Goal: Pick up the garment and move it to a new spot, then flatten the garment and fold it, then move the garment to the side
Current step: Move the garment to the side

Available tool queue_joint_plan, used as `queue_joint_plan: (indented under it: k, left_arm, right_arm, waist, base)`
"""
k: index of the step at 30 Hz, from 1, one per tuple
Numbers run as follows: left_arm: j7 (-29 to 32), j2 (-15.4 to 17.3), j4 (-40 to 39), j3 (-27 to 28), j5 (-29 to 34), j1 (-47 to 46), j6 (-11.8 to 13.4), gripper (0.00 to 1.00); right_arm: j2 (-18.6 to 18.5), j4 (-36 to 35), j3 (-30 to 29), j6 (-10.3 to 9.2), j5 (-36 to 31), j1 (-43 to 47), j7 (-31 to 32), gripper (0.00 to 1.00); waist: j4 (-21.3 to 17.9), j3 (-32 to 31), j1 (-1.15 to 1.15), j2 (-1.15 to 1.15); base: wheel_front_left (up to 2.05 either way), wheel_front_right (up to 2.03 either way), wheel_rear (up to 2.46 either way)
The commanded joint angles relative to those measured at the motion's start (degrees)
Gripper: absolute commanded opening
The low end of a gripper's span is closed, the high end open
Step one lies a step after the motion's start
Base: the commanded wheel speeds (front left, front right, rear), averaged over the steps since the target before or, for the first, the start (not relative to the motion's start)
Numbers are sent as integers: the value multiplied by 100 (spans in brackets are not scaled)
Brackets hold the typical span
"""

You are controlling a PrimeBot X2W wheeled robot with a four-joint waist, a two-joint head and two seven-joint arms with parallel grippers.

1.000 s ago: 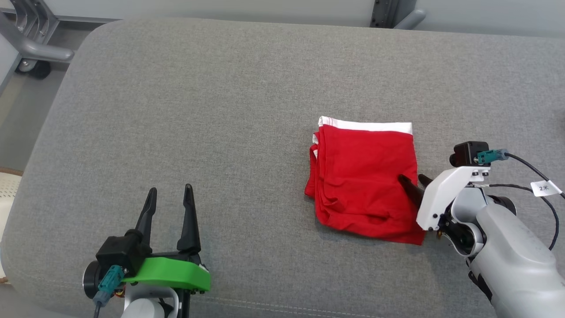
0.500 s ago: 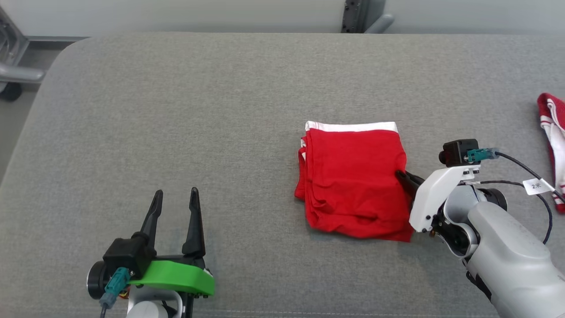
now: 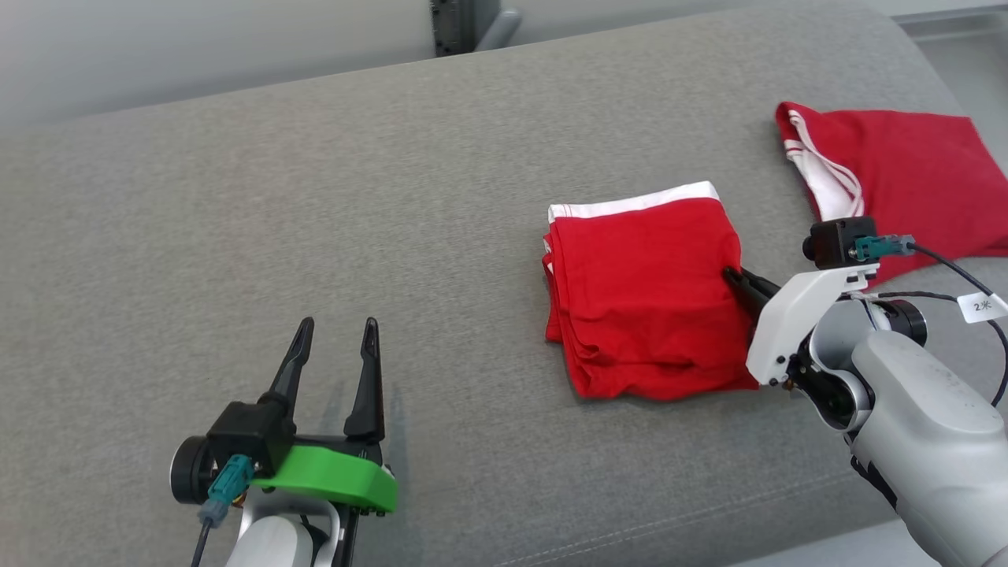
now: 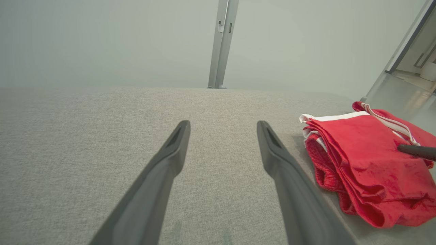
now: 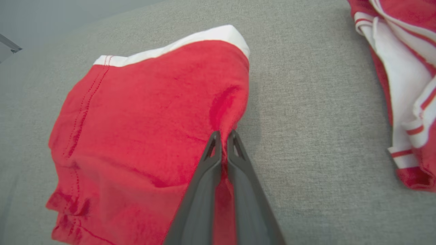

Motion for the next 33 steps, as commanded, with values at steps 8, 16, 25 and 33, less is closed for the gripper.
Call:
queue_joint_plan:
  k: [8,16,25,33]
  left_arm:
    - [118,110,0,-116,130,-295,-26,100]
    - [124,134,54,-154,113,-363,-17,100]
    - [54,108,100,-109,12,-285,37,100]
    - [27,89,122,-98,-18,-267,62,100]
  right_arm:
    - [64,95,119,-5,59,-290,-253,0]
    - [96,206,251,-5,34,-498,-459,0]
    - [-22,270,285,-5,-86,-1007,-593,0]
    - [-267,443,176,-5,-176,-1494,-516,0]
  waist:
    - [-1235,374,0,53]
    - [-1241,376,0,53]
    - [-1005,293,0,53]
    - [-892,269,0,53]
  base:
    - [0,0,0]
    - [0,0,0]
    - [0,0,0]
    - [0,0,0]
